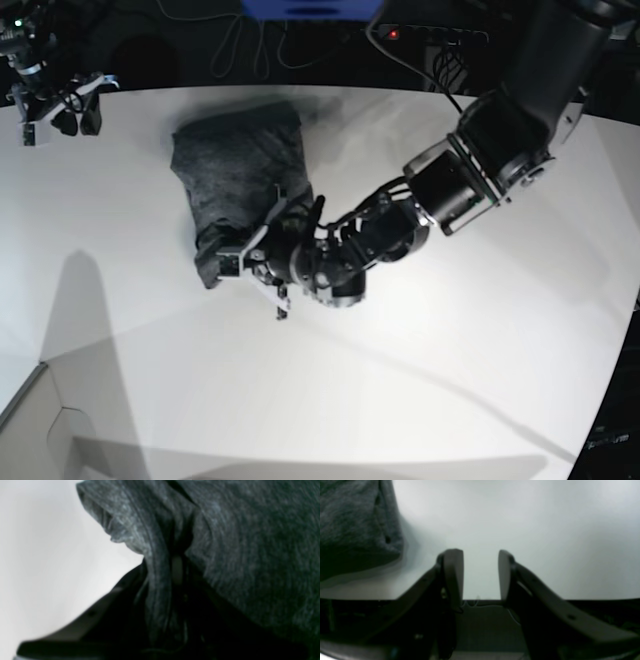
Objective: Layout the t-shirt on the table in an organized manner, then fold the t-shirt properly
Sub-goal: 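Push the folded shirt with the left gripper to square it on the table, then withdraw the left arm and press the shirt's collar end with the right gripper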
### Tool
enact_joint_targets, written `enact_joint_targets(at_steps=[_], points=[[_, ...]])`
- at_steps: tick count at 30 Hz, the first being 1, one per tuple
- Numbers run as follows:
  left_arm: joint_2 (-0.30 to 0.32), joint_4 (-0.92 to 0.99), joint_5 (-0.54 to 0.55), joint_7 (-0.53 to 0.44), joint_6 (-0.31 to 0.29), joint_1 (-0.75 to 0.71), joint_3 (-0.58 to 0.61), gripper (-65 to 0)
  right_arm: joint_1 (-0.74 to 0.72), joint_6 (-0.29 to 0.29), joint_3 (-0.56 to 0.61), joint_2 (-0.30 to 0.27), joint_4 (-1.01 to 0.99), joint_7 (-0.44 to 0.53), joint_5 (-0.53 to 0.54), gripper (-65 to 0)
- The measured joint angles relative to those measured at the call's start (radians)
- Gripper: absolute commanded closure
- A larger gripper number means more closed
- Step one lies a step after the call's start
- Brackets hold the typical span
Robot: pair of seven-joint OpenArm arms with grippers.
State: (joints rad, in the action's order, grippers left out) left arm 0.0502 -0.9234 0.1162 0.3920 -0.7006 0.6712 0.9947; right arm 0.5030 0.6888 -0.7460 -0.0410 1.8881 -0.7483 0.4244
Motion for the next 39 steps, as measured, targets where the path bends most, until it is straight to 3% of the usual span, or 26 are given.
enact_joint_targets(at_steps=[5, 8, 24, 30, 33, 39], points=[[0.002, -0.002, 0.000, 0.000, 0.000, 0.000, -0.003, -27.1, 0.003, 0.000, 0.000, 0.000, 0.000, 0.001, 0.000, -23.3], [0.005, -0.002, 0.000, 0.000, 0.001, 0.005, -0.005, -33.6, 0.005, 0.000, 0.000, 0.000, 0.000, 0.001, 0.000, -23.3], [0.019, -0.007, 0.001, 0.015, -0.004, -0.007, -0.465, -34.4, 0.000, 0.000, 0.006, 0.000, 0.000, 0.000, 0.000, -23.3], [0.120, -0.079, -0.002, 0.019, 0.009, -0.150, -0.862, -34.3, -0.018, 0.002, 0.008, 0.003, 0.004, 0.001, 0.000, -23.1], [0.167, -0.142, -0.013, 0.169, 0.006, -0.251, -1.086, -34.3, -0.027, 0.002, 0.026, 0.000, 0.008, -0.001, -0.013, -23.1], [0.220, -0.340, -0.003, 0.307, 0.010, -0.466, -1.471, -34.2, -0.092, 0.002, 0.079, 0.000, 0.001, 0.004, -0.004, -23.1]])
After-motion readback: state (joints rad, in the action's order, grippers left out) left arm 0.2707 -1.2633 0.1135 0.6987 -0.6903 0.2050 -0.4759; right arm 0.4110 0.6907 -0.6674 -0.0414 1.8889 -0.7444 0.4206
